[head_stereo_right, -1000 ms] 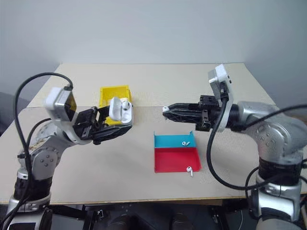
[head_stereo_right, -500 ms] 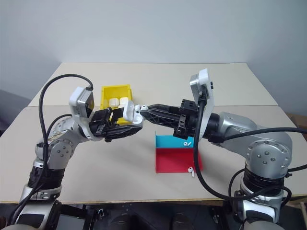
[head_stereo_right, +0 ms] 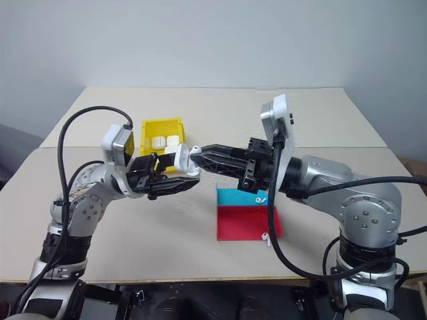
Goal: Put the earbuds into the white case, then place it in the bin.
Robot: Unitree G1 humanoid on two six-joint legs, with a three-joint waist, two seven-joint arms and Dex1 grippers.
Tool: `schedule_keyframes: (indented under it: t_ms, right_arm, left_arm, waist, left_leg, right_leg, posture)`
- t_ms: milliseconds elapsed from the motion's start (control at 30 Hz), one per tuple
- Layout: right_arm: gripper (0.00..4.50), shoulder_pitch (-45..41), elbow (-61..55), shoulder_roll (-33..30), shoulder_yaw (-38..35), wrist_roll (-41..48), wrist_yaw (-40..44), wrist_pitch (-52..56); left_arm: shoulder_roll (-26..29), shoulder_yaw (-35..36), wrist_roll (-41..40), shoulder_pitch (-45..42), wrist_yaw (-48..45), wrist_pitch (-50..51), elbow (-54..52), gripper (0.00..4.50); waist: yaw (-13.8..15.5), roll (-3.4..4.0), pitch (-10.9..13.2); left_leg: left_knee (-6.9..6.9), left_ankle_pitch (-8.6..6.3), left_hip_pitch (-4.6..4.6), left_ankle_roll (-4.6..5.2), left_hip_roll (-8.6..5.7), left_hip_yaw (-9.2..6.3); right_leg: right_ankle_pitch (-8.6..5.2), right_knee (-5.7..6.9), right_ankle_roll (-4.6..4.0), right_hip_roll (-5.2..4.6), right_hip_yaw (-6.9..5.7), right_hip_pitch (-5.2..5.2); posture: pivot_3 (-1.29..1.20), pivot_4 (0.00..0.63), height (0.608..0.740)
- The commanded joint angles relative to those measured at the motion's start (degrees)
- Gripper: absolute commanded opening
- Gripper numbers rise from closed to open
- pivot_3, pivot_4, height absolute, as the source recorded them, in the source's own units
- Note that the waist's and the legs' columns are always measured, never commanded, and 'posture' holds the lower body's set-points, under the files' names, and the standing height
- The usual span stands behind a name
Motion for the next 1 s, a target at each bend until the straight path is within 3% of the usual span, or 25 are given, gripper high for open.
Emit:
schedule_keyframes:
  t_ms: [33, 300, 567, 767, 867, 1000]
  right_arm:
    - [0.63, 0.6, -1.5, -1.1, 1.7, -2.8, 1.0, -2.6]
    - [0.63, 1.7, -2.0, -2.1, 4.2, -6.4, 2.9, -5.1]
    - [3.19, 1.9, -1.6, -4.9, 4.1, -7.1, 6.0, -5.8]
    - [3.19, -1.4, 2.8, -8.6, -1.9, 2.4, 6.8, -3.5]
    - [2.67, -2.3, 3.5, -11.2, -1.6, -0.1, 9.1, -4.6]
    - [1.3, -10.3, 5.4, -15.1, 5.4, -12.8, 14.3, -8.7]
  left_arm:
    - [-0.6, 0.5, -0.1, -1.4, 0.0, -0.9, -0.5, 2.8]
    - [-0.6, 1.2, 0.3, -1.2, -0.4, -1.1, -0.6, 2.8]
    - [-0.6, 1.7, 0.2, -1.3, -0.1, -1.2, -0.9, 2.8]
    - [0.2, 2.2, 0.9, -0.7, 0.1, -1.3, -0.4, 2.8]
    - [0.4, 1.7, 1.9, -0.5, 0.6, -1.4, 0.2, 2.8]
    - [-0.8, -0.5, 5.7, -0.8, 2.8, -2.4, 1.2, 2.8]
  waist:
    - [0.0, 0.0, 0.0]
    - [0.1, 0.0, 0.0]
    - [0.2, 0.0, 0.0]
    - [0.3, -0.01, 0.0]
    - [0.4, -0.01, 0.0]
    - [0.2, 0.0, 0.0]
  left_leg:
    - [0.0, 0.0, -0.02, 0.0, -0.01, 0.0]
    - [0.01, 0.0, -0.02, 0.0, 0.0, -0.01]
    - [0.01, 0.0, -0.02, 0.0, 0.0, -0.01]
    - [0.02, 0.0, -0.01, 0.01, 0.0, -0.01]
    - [0.02, -0.02, -0.05, 0.04, 0.0, -0.01]
    - [0.06, -0.03, -0.04, 0.05, -0.02, 0.02]
  right_leg:
    - [0.0, 0.01, 0.0, -0.01, 0.0, -0.02]
    - [0.0, 0.01, 0.0, 0.0, -0.01, -0.02]
    - [0.0, -0.01, 0.0, 0.0, -0.01, -0.02]
    - [0.0, 0.0, 0.0, 0.0, -0.01, -0.01]
    - [0.0, -0.06, 0.0, -0.01, -0.02, -0.01]
    - [0.0, 0.01, 0.01, -0.03, 0.01, -0.06]
  posture:
    - [0.0, 0.15, 0.74]
    - [0.0, 0.15, 0.74]
    - [0.0, 0.15, 0.74]
    - [0.0, 0.15, 0.74]
    - [0.0, 0.15, 0.74]
    - [0.0, 0.15, 0.74]
